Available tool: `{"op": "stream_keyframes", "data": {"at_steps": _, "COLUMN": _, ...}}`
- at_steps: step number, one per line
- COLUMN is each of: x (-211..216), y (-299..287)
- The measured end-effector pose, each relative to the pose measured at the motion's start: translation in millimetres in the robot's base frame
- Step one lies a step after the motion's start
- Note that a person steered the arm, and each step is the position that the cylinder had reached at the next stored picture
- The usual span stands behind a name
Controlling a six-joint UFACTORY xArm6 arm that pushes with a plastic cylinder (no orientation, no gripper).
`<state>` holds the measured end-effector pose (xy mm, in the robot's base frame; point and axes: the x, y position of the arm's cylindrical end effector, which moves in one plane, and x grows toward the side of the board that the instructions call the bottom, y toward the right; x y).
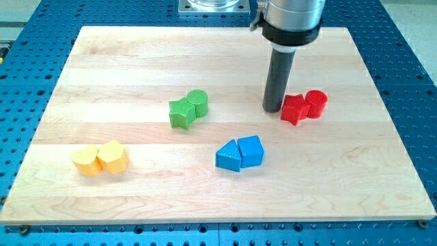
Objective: Separate the red star from the red circle
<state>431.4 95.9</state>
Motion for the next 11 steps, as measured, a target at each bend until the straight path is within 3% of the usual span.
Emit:
{"op": "stream_keyframes", "data": {"at_steps": 2, "x": 8.9, "y": 27.0}}
{"op": "stream_keyframes", "data": {"at_steps": 3, "x": 31.8, "y": 3.4}}
{"op": "stream_keyframes", "data": {"at_steps": 4, "x": 70.5, "y": 32.8}}
{"op": "stream_keyframes", "data": {"at_steps": 6, "x": 51.4, "y": 80.7}}
{"op": "stream_keyframes", "data": {"at_steps": 11, "x": 45.0, "y": 87.5}}
